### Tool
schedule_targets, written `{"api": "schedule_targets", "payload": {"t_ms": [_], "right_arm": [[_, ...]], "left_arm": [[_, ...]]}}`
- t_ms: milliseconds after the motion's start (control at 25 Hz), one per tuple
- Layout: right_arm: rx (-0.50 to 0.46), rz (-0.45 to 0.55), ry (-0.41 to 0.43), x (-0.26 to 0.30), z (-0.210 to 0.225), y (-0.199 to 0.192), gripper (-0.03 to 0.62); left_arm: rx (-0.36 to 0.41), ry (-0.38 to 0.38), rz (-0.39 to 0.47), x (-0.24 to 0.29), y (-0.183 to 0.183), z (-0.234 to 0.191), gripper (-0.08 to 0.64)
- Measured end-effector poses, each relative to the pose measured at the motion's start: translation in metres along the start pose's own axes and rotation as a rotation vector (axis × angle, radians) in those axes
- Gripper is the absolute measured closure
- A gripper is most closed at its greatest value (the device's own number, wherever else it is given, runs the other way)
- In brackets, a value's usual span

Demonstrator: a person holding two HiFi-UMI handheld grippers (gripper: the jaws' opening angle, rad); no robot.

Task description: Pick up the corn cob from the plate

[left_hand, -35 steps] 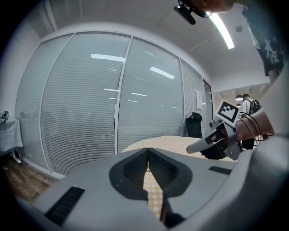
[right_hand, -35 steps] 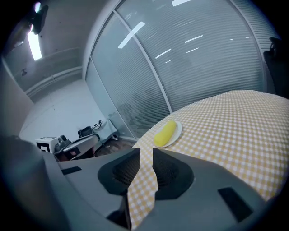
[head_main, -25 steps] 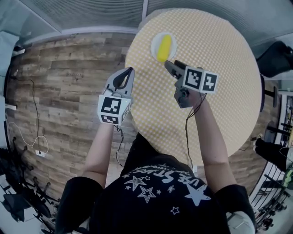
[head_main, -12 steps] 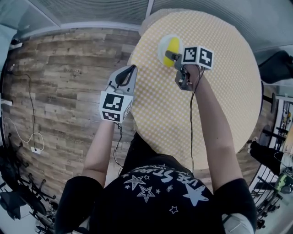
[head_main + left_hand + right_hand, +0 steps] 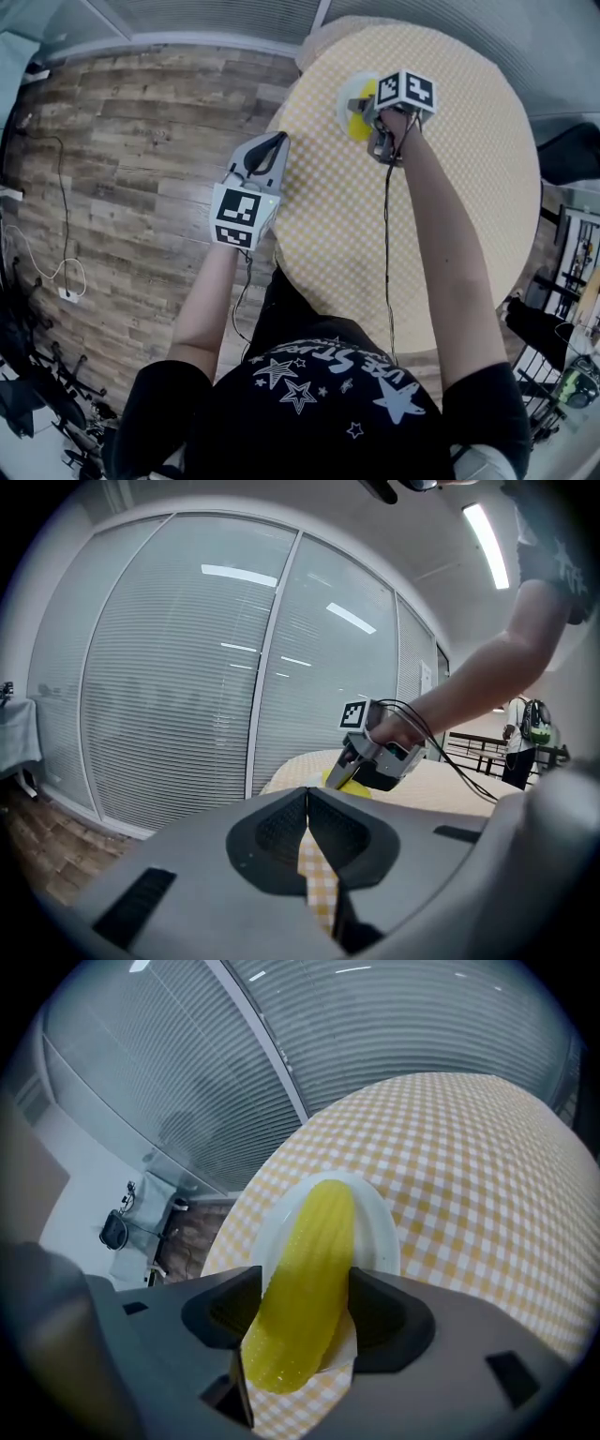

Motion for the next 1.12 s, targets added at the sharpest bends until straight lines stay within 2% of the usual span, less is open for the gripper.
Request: {"api": "schedule_targets", "payload": {"t_ms": [200,280,360,480,720,760,960,1120], "right_arm": [[-0.057,-0.043,-0.037,0.006,-0.004,-0.002,0.324],[-0.115,-0.05,-0.058,0.008,-0.006,-0.003,0.324],[-0.216,-0.053,-0.074,0.008,-0.008,-0.004,0.324],[-0.346,-0.029,-0.078,0.008,-0.011,-0.003,0.324],[-0.435,0.046,-0.032,0.004,-0.009,0.002,0.325],[-0.424,0.062,-0.019,0.003,-0.008,0.002,0.325],[-0.252,0.155,0.081,-0.017,-0.002,0.003,0.327],[-0.132,0.184,0.158,-0.038,0.003,-0.005,0.328]], "left_arm": [[0.001,0.008,-0.007,0.001,-0.006,-0.006,0.551],[-0.007,0.013,-0.011,0.003,-0.008,-0.005,0.551],[-0.016,0.011,-0.018,0.004,-0.009,-0.001,0.551],[-0.019,-0.001,-0.027,0.004,-0.011,0.006,0.551],[-0.045,0.023,-0.035,-0.005,-0.007,0.01,0.551],[-0.048,0.035,-0.036,-0.008,-0.006,0.008,0.551],[-0.038,0.061,-0.044,-0.023,-0.004,0.007,0.551],[-0.035,0.069,-0.038,-0.029,0.002,0.015,0.551]]}}
Point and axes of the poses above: the fingertips, and each gripper's own axes: x forward along the fingers, z to its right, y out of its top, the point moved 2 cm from there along -x, backward along the fingers, and after that the axes turned 14 degrees about z, right-handed, at the moved point
